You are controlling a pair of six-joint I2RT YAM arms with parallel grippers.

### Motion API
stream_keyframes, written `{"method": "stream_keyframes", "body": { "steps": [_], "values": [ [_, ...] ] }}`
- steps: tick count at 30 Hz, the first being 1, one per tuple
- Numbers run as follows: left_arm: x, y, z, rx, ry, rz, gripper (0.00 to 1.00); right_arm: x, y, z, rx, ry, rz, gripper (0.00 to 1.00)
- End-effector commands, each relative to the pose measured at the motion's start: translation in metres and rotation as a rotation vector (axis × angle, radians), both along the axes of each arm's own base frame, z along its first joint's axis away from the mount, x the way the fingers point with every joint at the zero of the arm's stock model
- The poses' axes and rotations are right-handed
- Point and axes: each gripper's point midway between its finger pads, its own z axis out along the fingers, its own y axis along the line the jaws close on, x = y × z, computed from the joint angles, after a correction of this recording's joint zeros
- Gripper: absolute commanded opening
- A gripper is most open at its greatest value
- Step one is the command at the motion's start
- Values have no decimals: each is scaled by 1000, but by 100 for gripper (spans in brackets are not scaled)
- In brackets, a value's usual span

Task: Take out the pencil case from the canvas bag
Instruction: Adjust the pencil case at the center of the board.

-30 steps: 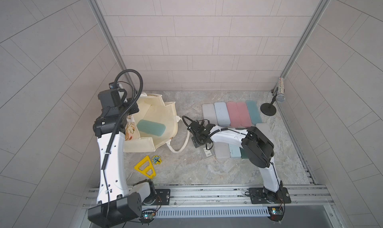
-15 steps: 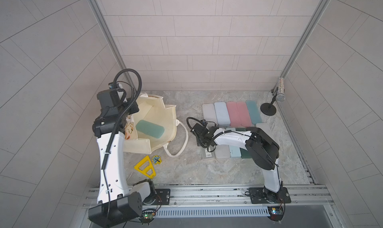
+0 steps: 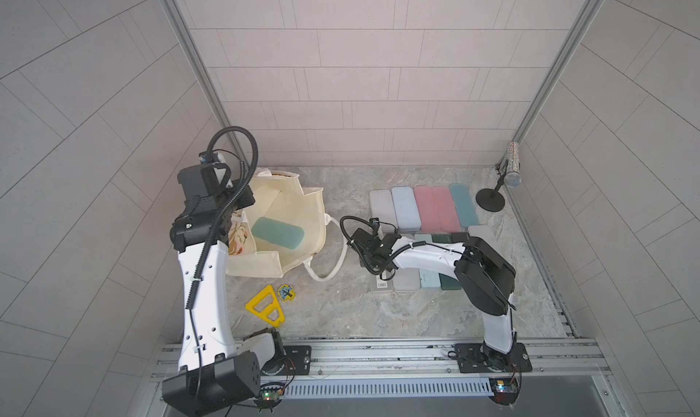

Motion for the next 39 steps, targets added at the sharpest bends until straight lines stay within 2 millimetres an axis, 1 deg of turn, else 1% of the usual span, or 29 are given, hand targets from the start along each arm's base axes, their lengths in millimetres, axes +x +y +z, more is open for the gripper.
{"method": "stream_keyframes", "body": {
  "steps": [1, 3, 6, 10, 15, 18, 20, 23, 26, 28, 30, 32, 34, 37, 39],
  "values": [
    [8, -10, 37, -9, -161, -62, 0, 0, -2, 54, -1, -107, 16, 89],
    [11, -16, 39, -30, -178, -99, 0, -2, -7, 74, 11, -158, 28, 91],
    [14, -26, 42, -64, -208, -153, 0, -7, -15, 94, 47, -239, 75, 94],
    [14, -41, 54, -114, -255, -225, 0, -14, -35, 104, 67, -337, 107, 96],
    [15, -57, 74, -198, -309, -301, 0, -23, -61, 120, 59, -430, 123, 99],
    [18, -74, 75, -246, -318, -362, 0, -28, -73, 131, 79, -520, 137, 100],
    [20, -88, 66, -265, -299, -397, 0, -34, -76, 138, 107, -571, 177, 100],
    [22, -102, 46, -288, -253, -419, 0, -45, -68, 149, 124, -609, 317, 94],
    [20, -113, 23, -310, -203, -432, 0, -54, -62, 159, 116, -611, 427, 86],
    [18, -117, 10, -323, -175, -434, 0, -64, -56, 167, 135, -627, 496, 83],
    [15, -125, -3, -337, -146, -451, 0, -75, -46, 174, 176, -642, 568, 81],
    [12, -137, -15, -338, -119, -483, 0, -87, -32, 178, 209, -645, 646, 80],
    [7, -143, -25, -331, -93, -493, 0, -97, -14, 176, 234, -636, 710, 80],
    [3, -143, -40, -319, -57, -486, 0, -112, 23, 169, 257, -618, 797, 80],
    [2, -143, -44, -312, -42, -479, 0, -121, 50, 167, 280, -620, 843, 80]
  ]
}}
